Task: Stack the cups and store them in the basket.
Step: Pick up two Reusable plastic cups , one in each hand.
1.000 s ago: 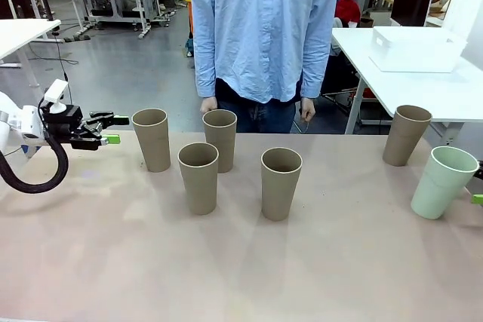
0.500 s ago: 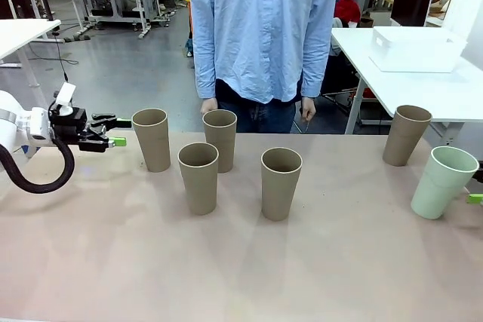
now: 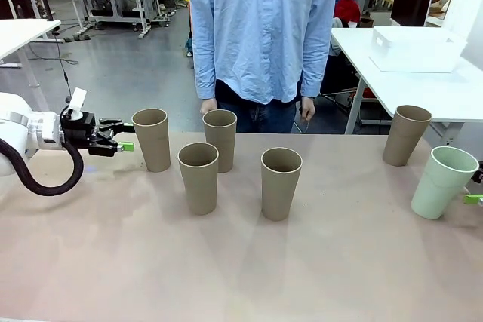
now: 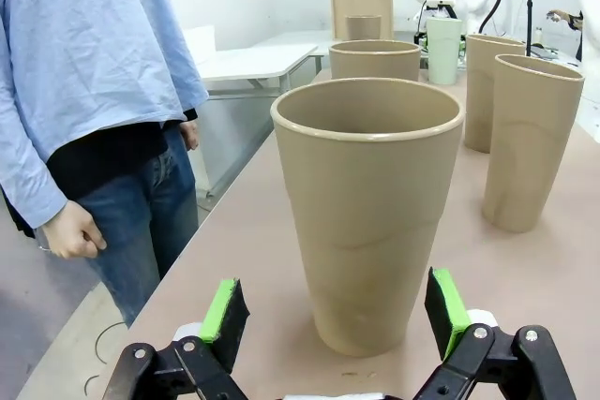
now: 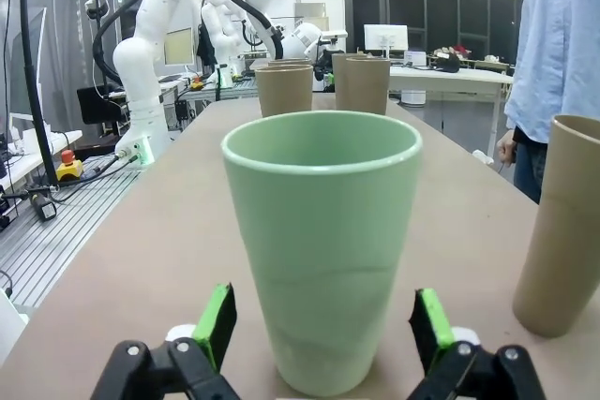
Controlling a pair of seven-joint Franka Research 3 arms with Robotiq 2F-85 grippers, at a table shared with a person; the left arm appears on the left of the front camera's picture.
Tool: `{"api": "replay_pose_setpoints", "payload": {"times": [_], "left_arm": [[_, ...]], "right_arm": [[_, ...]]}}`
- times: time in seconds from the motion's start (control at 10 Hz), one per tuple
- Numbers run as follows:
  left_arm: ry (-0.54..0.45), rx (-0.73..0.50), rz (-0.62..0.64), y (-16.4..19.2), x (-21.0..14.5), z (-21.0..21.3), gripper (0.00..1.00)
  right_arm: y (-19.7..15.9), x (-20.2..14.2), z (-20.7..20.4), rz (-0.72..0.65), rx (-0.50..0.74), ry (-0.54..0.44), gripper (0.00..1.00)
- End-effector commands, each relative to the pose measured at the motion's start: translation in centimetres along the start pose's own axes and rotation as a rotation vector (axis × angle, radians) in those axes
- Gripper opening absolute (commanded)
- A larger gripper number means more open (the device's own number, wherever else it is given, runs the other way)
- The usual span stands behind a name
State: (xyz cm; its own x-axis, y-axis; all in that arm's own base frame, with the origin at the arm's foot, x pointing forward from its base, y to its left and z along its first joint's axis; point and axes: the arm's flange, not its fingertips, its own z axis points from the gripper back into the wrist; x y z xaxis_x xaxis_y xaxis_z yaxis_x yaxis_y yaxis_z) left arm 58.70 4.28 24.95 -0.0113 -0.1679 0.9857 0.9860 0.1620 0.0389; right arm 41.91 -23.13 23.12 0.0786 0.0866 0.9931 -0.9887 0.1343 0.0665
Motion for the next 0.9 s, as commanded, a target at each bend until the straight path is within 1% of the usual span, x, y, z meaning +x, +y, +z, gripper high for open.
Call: {"api": "replay_pose_setpoints", "payload": {"times": [0.0, 0.1, 0.6, 0.8], "left_arm": [[-0.008, 0.017, -0.034, 0.2, 0.0, -0.4, 1.0], [-0.005, 0.014, -0.034, 0.3, -0.1, -0.5, 1.0], [-0.024, -0.104, 0.007, -0.2, -0.4, -2.2, 1.0], [-0.027, -0.12, 0.012, -0.3, -0.5, -2.7, 1.0]], "right_arm": [[0.3, 0.1, 0.3, 0.014, 0.006, -0.014, 1.0], [0.3, 0.0, 0.3, 0.014, 0.005, -0.015, 1.0], [0.3, -0.2, -0.1, 0.013, 0.015, -0.026, 1.0], [0.2, -0.2, -0.7, 0.022, 0.005, -0.031, 1.0]]}}
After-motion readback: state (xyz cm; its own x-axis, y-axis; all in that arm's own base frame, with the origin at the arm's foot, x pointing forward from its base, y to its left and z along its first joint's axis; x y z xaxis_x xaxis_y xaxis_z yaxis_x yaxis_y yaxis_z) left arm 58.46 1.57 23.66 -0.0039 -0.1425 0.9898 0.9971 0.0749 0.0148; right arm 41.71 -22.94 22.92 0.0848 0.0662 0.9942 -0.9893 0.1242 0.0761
